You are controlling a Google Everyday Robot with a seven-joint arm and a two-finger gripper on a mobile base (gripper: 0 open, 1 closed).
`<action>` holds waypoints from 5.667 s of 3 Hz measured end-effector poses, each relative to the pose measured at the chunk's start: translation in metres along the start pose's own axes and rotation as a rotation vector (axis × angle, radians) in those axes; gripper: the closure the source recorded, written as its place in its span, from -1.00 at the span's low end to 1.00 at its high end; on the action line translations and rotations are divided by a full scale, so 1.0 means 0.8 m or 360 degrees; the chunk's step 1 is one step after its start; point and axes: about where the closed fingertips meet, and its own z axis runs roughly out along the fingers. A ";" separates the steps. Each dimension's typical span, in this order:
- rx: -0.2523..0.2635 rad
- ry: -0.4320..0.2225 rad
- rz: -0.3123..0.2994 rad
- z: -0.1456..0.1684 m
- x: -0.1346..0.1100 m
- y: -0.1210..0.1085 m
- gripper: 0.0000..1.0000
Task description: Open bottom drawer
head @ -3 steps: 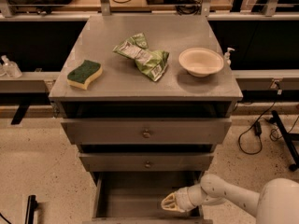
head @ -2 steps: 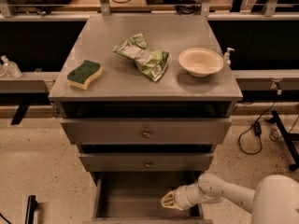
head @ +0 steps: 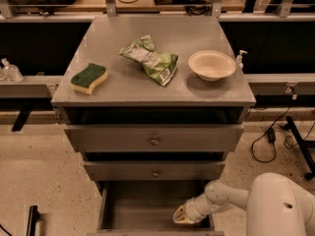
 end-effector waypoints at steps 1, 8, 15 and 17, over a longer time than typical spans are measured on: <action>-0.0148 0.0054 -0.0025 0.004 0.021 0.027 1.00; -0.0272 0.0066 -0.0059 0.005 0.027 0.047 1.00; -0.0252 0.0054 -0.0016 0.002 0.030 0.044 0.65; -0.0065 -0.0033 0.0088 -0.030 0.035 0.030 1.00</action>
Offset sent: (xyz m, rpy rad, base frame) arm -0.0507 -0.0257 -0.0196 -0.0716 0.1385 0.1927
